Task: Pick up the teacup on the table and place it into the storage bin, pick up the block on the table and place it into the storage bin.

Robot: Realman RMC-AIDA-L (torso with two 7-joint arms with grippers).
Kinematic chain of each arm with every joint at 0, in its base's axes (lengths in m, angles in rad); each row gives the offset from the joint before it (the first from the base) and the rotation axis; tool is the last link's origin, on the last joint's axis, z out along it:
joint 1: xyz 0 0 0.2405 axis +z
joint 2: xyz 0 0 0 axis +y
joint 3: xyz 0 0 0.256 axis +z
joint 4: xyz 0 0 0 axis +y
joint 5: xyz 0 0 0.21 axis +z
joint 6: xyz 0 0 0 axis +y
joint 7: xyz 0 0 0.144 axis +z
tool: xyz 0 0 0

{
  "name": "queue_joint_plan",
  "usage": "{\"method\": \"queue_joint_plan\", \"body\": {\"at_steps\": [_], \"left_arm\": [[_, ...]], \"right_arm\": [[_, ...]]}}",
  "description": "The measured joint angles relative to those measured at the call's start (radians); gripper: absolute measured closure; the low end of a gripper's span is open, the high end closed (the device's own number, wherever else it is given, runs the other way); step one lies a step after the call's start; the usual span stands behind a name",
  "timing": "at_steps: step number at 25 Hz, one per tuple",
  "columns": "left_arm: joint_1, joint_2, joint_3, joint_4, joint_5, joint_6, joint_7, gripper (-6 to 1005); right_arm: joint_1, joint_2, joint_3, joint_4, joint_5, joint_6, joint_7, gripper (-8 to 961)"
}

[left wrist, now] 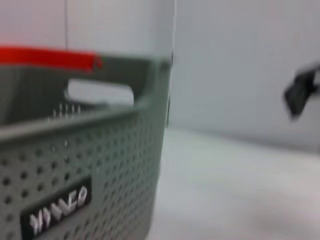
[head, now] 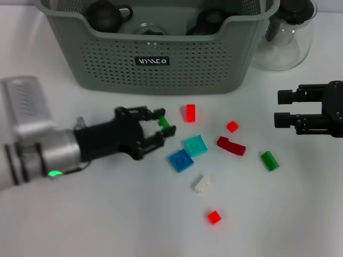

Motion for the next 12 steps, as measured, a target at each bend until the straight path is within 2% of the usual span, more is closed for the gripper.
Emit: {"method": "queue_joint_plan", "body": {"at_steps": [2,4,7,9,12], "left_arm": [[0.021,0.007,-0.016,0.098,-0.011,0.154,-0.117,593],[0.03,0.024,-0.057,0.189,-0.04,0.337,-0.237,593],[0.001,0.048,-0.128,0.292,-0.142,0.525,-0.441,594],[-0.038,0.063,-0.15,0.362,-0.221,0.567,-0.589,594],[-0.137,0.1,-0.14,0.47,-0.272,0.509,-0.809,594]], "right_arm": [[0.0,0.0,0.0,0.0,0.0,0.0,0.0,272],[0.001,-0.001,0.0,0.0,0.0,0.0,0.0,272],[0.004,-0.002,0.0,0.0,0.0,0.0,0.0,272],[0.006,-0.002,-0.002,0.0,0.0,0.0,0.0,272],[0.009,-0.002,-0.006,0.0,0.0,0.001,0.0,271]]}}
